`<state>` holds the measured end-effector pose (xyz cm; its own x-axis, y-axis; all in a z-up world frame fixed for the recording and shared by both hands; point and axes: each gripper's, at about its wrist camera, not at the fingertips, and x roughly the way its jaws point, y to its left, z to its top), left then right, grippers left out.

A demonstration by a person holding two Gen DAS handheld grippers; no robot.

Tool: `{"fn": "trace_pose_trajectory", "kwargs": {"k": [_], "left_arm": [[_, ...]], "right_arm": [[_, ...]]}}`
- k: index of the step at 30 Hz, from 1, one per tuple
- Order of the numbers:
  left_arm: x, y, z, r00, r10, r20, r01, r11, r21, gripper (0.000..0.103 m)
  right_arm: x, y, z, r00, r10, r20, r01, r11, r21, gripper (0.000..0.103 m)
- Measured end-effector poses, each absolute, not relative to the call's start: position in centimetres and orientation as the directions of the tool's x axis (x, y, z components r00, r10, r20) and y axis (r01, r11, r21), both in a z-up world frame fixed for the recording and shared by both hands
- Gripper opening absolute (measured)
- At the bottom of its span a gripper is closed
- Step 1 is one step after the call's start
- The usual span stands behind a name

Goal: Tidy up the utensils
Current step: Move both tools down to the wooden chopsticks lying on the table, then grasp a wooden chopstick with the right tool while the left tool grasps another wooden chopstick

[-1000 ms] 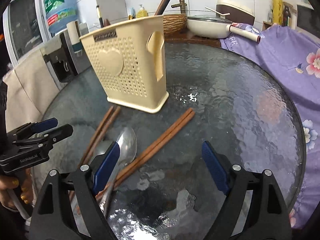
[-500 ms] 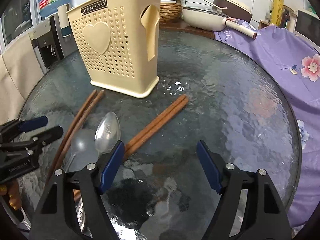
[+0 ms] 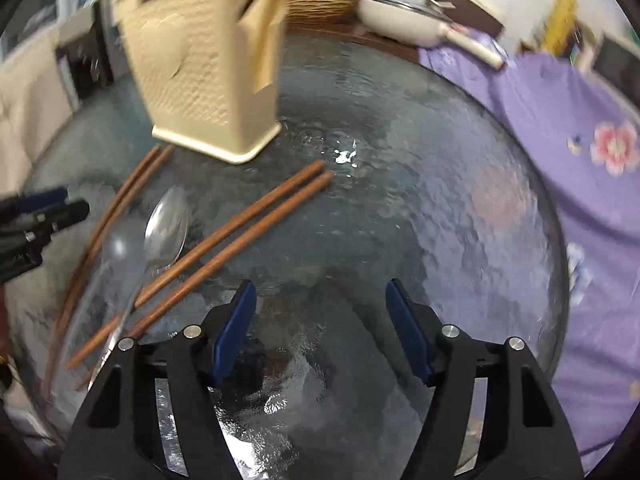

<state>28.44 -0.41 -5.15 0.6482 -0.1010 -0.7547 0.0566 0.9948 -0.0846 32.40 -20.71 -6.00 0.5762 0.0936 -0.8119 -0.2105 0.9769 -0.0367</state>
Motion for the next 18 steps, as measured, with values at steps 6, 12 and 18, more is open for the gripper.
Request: {"fn": "trace_pose_trajectory", "kwargs": {"k": [6,12,18], "left_arm": [[30.8,-1.6,-4.8,0.624,-0.136,-0.77,0.075,0.991,-0.115,0.046],[32.4,-2.3,-5.4,0.607,-0.13,-0.784,0.075,0.992,-0.106,0.041],[33.0,-2.1,-5.3,0.604,-0.122,-0.788,0.076,0.993,-0.095,0.039]], "right_arm": [[33.5,-20.8,-5.9,0.564,0.192,-0.803,-0.159,0.98,0.123,0.067],[35.5,-19.3,-6.3,0.558,0.151,-0.816,-0.113,0.988,0.106,0.059],[36.1,-19.2,-6.3,0.548,0.119,-0.828,-0.115,0.991,0.066,0.049]]}}
